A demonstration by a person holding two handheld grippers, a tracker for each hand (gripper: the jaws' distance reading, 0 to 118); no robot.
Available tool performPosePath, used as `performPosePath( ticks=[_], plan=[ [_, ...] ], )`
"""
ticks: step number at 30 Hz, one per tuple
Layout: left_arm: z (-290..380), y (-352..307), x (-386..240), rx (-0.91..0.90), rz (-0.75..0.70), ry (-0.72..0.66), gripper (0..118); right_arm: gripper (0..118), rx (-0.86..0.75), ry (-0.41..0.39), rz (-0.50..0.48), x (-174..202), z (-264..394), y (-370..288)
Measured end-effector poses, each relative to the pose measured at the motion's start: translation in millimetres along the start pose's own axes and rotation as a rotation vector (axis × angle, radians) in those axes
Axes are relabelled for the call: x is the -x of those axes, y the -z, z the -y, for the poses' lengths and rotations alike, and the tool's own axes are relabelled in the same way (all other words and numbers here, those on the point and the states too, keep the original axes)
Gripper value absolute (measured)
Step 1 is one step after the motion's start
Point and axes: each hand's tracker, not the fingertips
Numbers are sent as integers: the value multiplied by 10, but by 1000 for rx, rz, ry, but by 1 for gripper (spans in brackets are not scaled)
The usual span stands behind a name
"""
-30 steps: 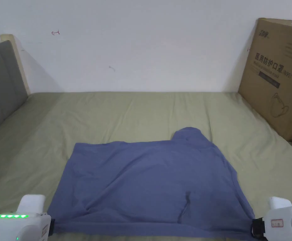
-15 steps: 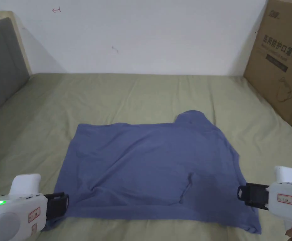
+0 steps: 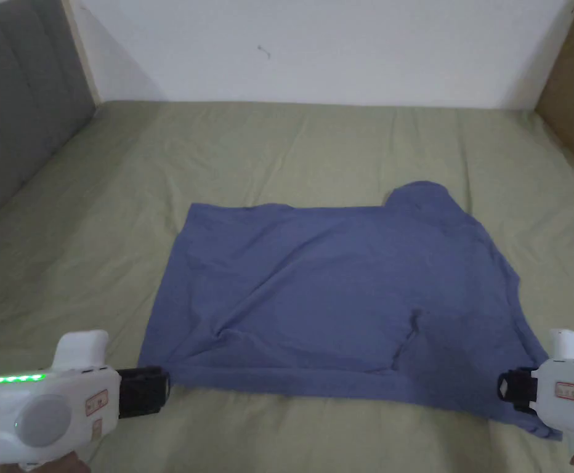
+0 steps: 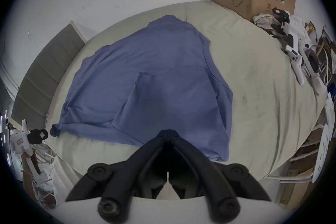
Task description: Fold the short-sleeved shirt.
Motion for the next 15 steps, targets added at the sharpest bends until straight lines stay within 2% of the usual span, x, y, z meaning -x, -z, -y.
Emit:
performPosePath(
  ticks=[2,3,4,7,8,11,15],
  plan=[
    [-68,112,0,57,-23,-14,108,1,5,18,-4,-24,-2,10],
    [-78,186,13,42,-10,-17,102,1,11,29,-13,-50,-3,14],
    [-87,218,17,39,-1,-26,90,1,14,36,-15,-75,1,14],
    [-49,414,-3,97,8,-33,14,1,20,39,4,-129,29,1],
    [-29,475,-12,131,-8,-25,7,1,22,45,10,-155,42,-8],
    [26,476,-50,108,-22,-15,5,1,28,65,10,-245,86,-57],
    [-43,384,-63,93,-31,6,5,1,1,54,19,-328,85,-133]
  ],
)
